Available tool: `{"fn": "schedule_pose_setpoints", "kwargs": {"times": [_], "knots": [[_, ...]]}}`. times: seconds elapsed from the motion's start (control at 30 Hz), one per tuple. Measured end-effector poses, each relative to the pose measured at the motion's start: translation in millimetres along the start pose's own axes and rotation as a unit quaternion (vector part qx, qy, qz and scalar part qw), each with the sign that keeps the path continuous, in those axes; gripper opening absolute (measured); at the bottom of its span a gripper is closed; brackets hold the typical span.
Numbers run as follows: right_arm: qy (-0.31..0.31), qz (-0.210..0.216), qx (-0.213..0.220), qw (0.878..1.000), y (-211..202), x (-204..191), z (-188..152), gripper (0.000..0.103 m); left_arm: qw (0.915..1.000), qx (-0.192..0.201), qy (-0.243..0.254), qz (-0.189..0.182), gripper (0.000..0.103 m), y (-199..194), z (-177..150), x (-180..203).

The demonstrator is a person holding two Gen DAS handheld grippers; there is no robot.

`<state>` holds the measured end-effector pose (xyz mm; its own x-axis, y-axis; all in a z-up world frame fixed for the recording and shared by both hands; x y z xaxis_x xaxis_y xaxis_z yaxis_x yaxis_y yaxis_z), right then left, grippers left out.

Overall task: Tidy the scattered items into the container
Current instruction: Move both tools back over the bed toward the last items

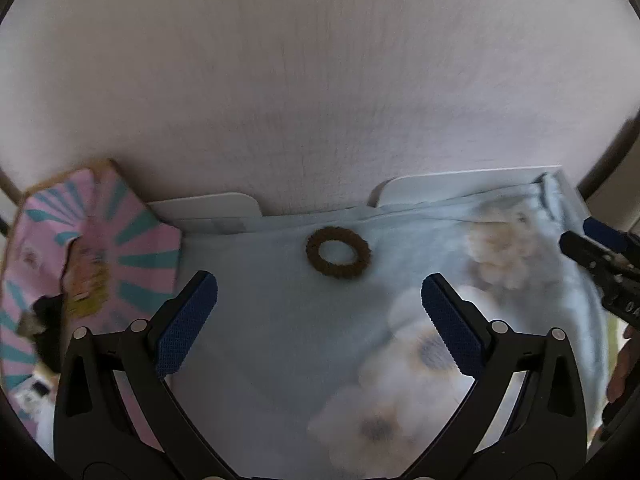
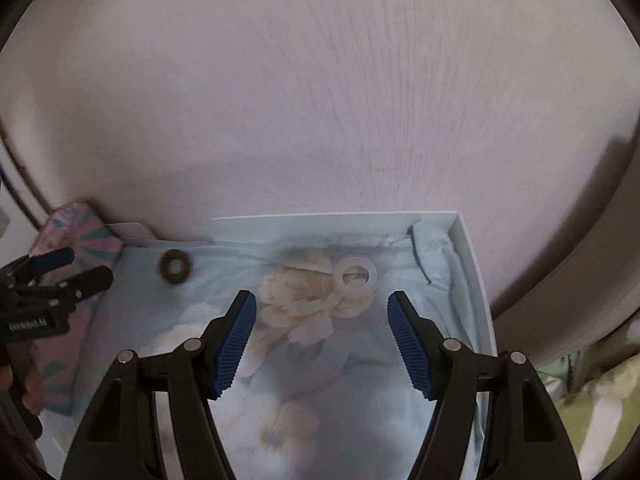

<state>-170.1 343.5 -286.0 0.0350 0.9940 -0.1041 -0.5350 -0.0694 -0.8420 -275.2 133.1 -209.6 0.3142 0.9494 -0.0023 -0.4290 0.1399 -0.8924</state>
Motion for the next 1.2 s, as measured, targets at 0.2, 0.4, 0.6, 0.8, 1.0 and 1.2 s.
{"fn": "schedule_pose_setpoints", "kwargs": {"times": [0.2,0.4,0.6,0.8,1.0,1.2], "knots": [[0.000,-0.003,-0.018,1.000,36,12,4,0.064,1.0000,-0.002,-0.009,0.000,0.102,36,6,-2],[0.001,-0.001,-0.024,1.000,55,13,1,0.064,1.0000,-0.002,-0.003,0.004,0.102,54,7,5],[-0.005,-0.004,-0.028,1.000,69,11,3,0.064,1.0000,-0.007,0.000,0.005,0.102,67,6,10],[-0.002,-0.005,-0.028,1.000,72,12,3,0.064,0.9999,-0.002,0.007,0.009,0.102,71,5,15],[0.001,-0.006,-0.030,1.000,73,14,3,0.048,1.0000,0.000,0.009,0.000,0.089,73,3,17],[0.001,-0.020,-0.013,1.000,66,15,0,0.040,0.9998,0.009,0.008,-0.013,0.056,69,1,20]]}}
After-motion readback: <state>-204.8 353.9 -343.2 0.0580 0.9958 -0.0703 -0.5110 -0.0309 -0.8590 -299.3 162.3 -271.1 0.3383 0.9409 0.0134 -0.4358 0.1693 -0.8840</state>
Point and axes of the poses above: each gripper's, at about its wrist camera, not at the fingertips, and y roughly the way its jaws point, x to its right, z to its top, the point moved 5 cm from there along y, roughly the way its jaws point, and after that the axes turned 6 degrees about -x, right-handed, at the moved point
